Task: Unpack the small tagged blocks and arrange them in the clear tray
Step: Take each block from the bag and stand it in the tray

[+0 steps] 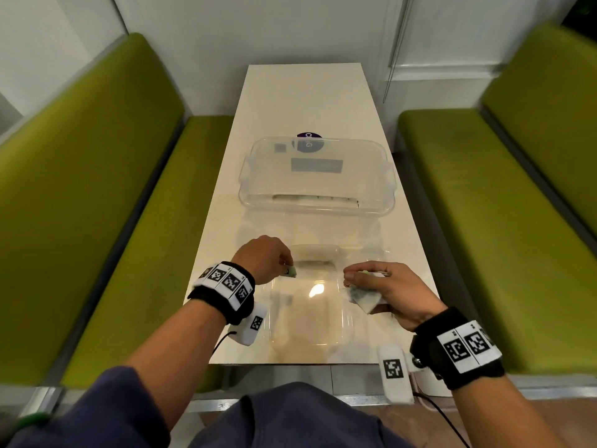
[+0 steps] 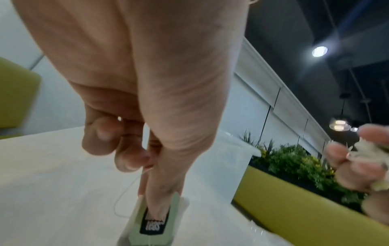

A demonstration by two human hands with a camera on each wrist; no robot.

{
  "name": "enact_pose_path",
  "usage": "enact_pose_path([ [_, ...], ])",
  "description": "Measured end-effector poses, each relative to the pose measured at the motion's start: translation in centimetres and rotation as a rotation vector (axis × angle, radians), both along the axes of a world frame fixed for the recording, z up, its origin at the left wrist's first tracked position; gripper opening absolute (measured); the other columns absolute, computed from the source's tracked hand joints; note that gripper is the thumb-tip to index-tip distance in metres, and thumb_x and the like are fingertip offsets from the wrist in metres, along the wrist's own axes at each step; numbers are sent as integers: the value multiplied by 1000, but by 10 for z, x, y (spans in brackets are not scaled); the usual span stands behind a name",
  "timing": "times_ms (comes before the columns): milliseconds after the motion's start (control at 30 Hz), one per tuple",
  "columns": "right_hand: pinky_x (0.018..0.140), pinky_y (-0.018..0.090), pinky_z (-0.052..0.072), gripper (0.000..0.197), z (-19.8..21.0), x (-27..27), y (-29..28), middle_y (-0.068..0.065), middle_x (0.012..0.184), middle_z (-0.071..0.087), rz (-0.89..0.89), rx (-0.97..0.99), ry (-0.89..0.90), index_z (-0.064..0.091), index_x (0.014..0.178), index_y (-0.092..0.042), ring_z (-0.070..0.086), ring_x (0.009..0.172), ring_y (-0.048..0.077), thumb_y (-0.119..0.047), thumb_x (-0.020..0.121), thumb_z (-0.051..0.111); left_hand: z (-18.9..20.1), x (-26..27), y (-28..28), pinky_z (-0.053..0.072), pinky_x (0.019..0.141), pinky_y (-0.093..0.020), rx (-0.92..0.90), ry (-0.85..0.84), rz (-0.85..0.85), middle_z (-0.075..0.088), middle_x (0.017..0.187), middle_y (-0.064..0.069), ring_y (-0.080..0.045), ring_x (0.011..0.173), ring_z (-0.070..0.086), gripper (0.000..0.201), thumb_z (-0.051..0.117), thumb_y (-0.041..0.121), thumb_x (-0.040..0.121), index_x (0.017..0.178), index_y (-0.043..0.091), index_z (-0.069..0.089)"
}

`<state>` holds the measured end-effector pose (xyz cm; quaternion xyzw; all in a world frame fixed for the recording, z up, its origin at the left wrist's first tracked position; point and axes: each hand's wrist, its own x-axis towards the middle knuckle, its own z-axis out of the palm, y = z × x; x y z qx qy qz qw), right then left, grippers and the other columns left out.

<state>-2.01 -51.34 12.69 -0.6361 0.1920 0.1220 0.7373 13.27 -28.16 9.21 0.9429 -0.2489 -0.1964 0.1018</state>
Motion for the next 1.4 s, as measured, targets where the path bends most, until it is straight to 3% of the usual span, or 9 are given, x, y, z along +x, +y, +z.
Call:
enact_pose_path([
  [100, 64, 30, 56, 35, -3, -7, -7, 12, 96, 77, -7, 3, -3, 79, 99, -12, 72, 84, 24, -29, 69, 83, -16, 6, -6, 55, 83, -33, 106, -43, -13, 74, 111, 5, -20, 99, 69, 21, 70, 21, 91, 107, 34, 76],
  [300, 60, 29, 53, 34, -6, -15, -14, 9, 93, 76, 9, 13, -10, 81, 95, -15, 72, 79, 20, -31, 65, 83, -35, 19, -6, 52, 78, -31, 179, -135, 42, 70, 108, 4, -22, 95, 68, 12, 71, 28, 91, 100, 36, 72],
  [733, 54, 26, 52, 26, -9, -10, -14, 11, 95, 76, 49, 13, 30, 79, 101, -14, 73, 79, 22, -23, 77, 81, -41, 29, -7, 57, 81, -34, 142, -61, 114, 74, 100, 5, -23, 91, 71, 13, 77, 23, 85, 86, 35, 74],
  [1000, 59, 28, 53, 35, -17, -9, -7, 11, 95, 77, 41, 18, 55, 79, 102, -13, 72, 80, 22, -28, 70, 82, -53, 31, -7, 52, 80, -32, 154, -168, 33, 72, 110, 5, -23, 100, 68, 23, 64, 19, 94, 105, 36, 76],
  [1100, 64, 30, 52, 29, -18, -7, -5, 11, 96, 78, 32, 22, 59, 79, 101, -14, 73, 81, 22, -25, 74, 82, -60, 30, -7, 47, 77, -33, 110, -201, 12, 64, 114, 6, -22, 106, 64, 20, 65, 22, 95, 105, 34, 77],
  [1300, 72, 36, 53, 24, -19, -2, 1, 11, 96, 78, 29, 20, 64, 79, 102, -14, 73, 82, 21, -21, 79, 81, -67, 31, -3, 51, 71, -36, 44, -289, 24, 59, 117, 4, -21, 108, 56, 15, 67, 27, 94, 107, 28, 77],
  [1400, 64, 31, 55, 24, -18, 0, 5, 12, 96, 78, 31, 22, 66, 79, 102, -13, 73, 81, 20, -20, 79, 80, -67, 34, 0, 46, 66, -32, 13, -351, 23, 59, 121, 3, -21, 110, 52, 14, 68, 25, 93, 106, 25, 74],
])
